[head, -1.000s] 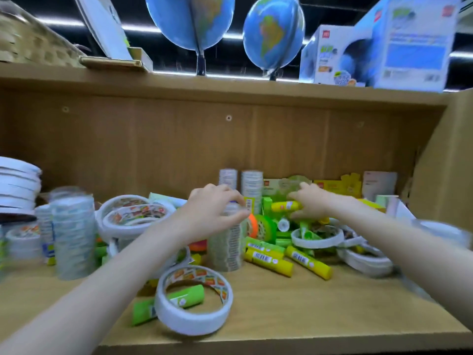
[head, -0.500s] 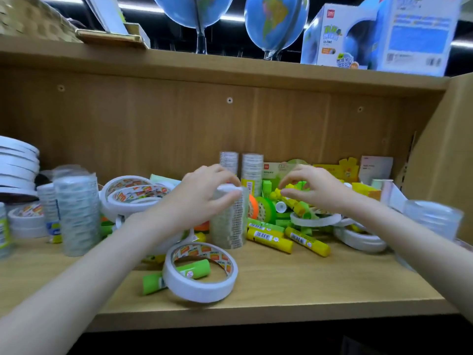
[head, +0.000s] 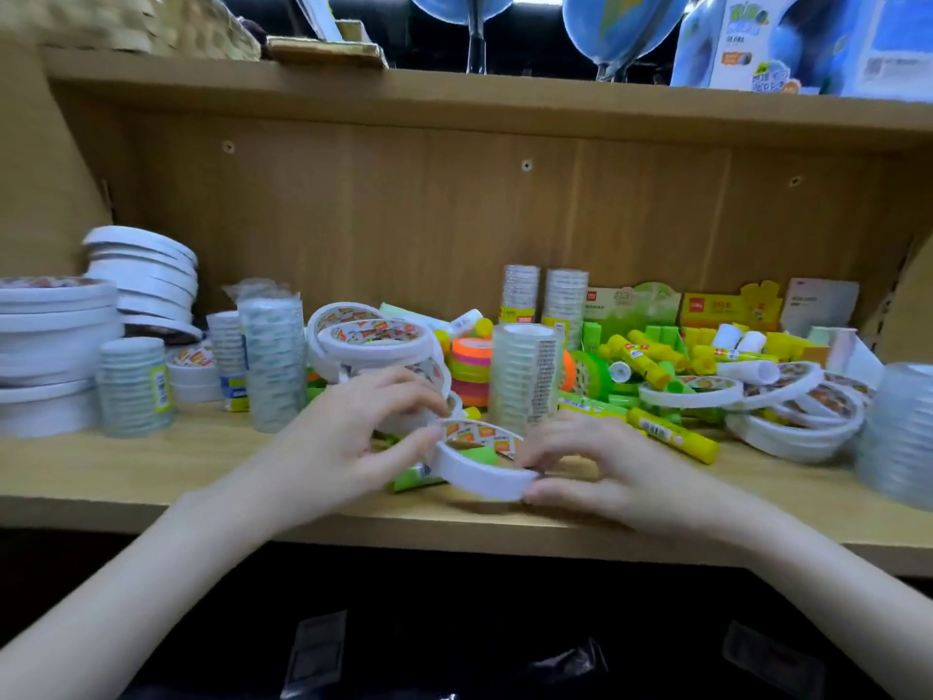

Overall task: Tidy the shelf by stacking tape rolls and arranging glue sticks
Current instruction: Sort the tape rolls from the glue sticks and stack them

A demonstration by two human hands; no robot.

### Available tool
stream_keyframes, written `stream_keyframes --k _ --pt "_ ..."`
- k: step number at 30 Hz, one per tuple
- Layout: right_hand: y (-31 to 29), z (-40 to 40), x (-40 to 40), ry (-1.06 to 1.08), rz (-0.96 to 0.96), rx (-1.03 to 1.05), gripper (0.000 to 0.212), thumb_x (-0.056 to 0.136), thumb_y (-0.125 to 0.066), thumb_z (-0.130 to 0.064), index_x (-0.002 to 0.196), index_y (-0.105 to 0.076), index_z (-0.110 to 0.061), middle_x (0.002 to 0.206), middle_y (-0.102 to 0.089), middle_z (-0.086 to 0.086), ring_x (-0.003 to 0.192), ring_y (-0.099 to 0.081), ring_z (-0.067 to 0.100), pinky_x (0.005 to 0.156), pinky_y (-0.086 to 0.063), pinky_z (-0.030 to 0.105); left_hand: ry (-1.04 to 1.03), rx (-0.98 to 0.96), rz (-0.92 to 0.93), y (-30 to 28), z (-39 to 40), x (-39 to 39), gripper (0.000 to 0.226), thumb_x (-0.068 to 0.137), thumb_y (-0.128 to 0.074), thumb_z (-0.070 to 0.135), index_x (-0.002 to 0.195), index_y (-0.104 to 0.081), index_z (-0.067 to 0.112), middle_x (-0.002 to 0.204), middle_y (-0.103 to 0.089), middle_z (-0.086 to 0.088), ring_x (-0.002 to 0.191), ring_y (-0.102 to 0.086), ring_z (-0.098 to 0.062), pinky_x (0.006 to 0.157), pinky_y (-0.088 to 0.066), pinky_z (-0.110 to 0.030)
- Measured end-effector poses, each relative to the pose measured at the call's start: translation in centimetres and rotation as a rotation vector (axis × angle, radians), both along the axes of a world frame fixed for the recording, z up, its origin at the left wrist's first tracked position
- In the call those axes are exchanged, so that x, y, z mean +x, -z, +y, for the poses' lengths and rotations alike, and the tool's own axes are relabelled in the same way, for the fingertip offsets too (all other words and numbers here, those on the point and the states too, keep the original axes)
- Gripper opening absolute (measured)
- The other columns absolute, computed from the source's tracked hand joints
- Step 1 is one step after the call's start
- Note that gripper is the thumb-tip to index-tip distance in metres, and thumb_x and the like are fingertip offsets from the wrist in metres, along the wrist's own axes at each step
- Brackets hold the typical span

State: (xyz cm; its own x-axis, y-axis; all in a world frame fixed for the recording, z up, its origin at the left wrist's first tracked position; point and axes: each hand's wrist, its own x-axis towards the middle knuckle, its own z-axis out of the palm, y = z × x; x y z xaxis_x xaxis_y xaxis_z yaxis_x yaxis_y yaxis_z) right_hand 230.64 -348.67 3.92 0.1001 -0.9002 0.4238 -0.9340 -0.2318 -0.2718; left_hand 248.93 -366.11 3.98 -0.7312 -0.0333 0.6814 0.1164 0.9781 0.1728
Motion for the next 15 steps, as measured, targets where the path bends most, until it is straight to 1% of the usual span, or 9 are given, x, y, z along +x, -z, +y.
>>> stream_keyframes --k 2,4,5,7,9,10,12,13,15 --pt "-0.1 0.4 -0.3 0.026 -0.055 -0.003 0.036 0.083 -0.056 -0.051 0.091 -0.067 -0.018 0.09 -0.066 -0.004 0.086 -0.057 0.009 0.08 -0.046 0.026 -0.01 -0.027 -0.014 0.7 -0.2 0.4 0.034 0.084 -0.05 0.048 0.1 -0.066 0.023 0.104 -0.061 0.012 0.102 -0.055 -0.002 0.089 -0.042 -0.025" --pt "-0.4 1.3 -0.8 0.061 -0.104 0.01 0.03 0.081 -0.055 -0.05 0.089 -0.065 -0.023 0.088 -0.065 -0.01 0.083 -0.058 0.005 0.078 -0.047 0.025 -0.058 -0.104 -0.011 1.1 -0.4 0.6 0.038 0.08 -0.051 0.056 0.102 -0.065 0.027 0.107 -0.06 0.014 0.102 -0.052 -0.003 0.086 -0.043 -0.03" --pt "-0.7 1.8 -1.0 0.067 -0.144 0.008 0.025 0.081 -0.055 -0.047 0.087 -0.064 -0.025 0.086 -0.064 -0.013 0.081 -0.058 0.003 0.077 -0.048 0.023 -0.087 -0.152 -0.012 1.3 -0.4 0.6 0.04 0.079 -0.051 0.059 0.102 -0.064 0.029 0.108 -0.059 0.015 0.102 -0.05 -0.002 0.084 -0.043 -0.032" --pt "-2.0 2.8 -1.3 0.065 -0.264 -0.05 0.017 0.087 -0.061 -0.039 0.085 -0.065 -0.022 0.082 -0.064 -0.015 0.077 -0.057 0.0 0.072 -0.047 0.017 -0.132 -0.222 -0.024 1.6 -0.5 0.4 0.039 0.076 -0.05 0.062 0.098 -0.063 0.032 0.11 -0.057 0.015 0.103 -0.044 -0.002 0.082 -0.041 -0.034" --pt "-3.7 3.5 -1.5 0.062 -0.39 -0.15 0.013 0.081 -0.062 -0.026 0.085 -0.066 -0.014 0.079 -0.065 -0.009 0.074 -0.057 0.0 0.068 -0.044 0.011 -0.144 -0.234 -0.03 1.8 -0.4 0.3 0.036 0.076 -0.049 0.062 0.094 -0.062 0.034 0.11 -0.055 0.015 0.105 -0.042 -0.003 0.083 -0.04 -0.035" --pt "-4.5 3.5 -1.5 0.059 -0.403 -0.192 0.013 0.08 -0.06 -0.021 0.087 -0.066 -0.011 0.081 -0.065 -0.006 0.074 -0.057 -0.002 0.068 -0.044 0.009 -0.134 -0.217 -0.009 1.8 -0.3 0.2 0.035 0.078 -0.048 0.062 0.094 -0.062 0.034 0.111 -0.055 0.014 0.105 -0.043 -0.003 0.084 -0.039 -0.034" --pt "-5.8 2.7 -1.3 0.058 -0.313 -0.233 0.007 0.084 -0.061 -0.014 0.09 -0.064 -0.011 0.083 -0.064 -0.003 0.073 -0.056 -0.006 0.067 -0.042 0.007 -0.131 -0.179 0.094 1.3 -0.2 0.3 0.033 0.081 -0.048 0.056 0.1 -0.059 0.032 0.113 -0.056 0.01 0.107 -0.045 -0.005 0.086 -0.037 -0.033" --pt "-6.2 1.9 -1.2 0.062 -0.247 -0.242 0.003 0.086 -0.063 -0.015 0.089 -0.062 -0.016 0.083 -0.063 -0.005 0.073 -0.056 -0.005 0.067 -0.042 0.007 -0.171 -0.201 0.145 0.9 -0.4 0.6 0.033 0.081 -0.047 0.053 0.105 -0.056 0.031 0.115 -0.056 0.008 0.109 -0.045 -0.008 0.089 -0.035 -0.032" --pt "-6.7 0.1 -0.9 0.081 -0.131 -0.26 0.006 0.084 -0.06 -0.023 0.087 -0.058 -0.027 0.085 -0.062 -0.009 0.078 -0.057 -0.002 0.07 -0.044 0.011 -0.317 -0.328 0.155 -0.2 -1.6 1.0 0.049 0.078 -0.046 0.055 0.118 -0.052 0.027 0.122 -0.055 0.004 0.115 -0.044 -0.015 0.096 -0.025 -0.032"
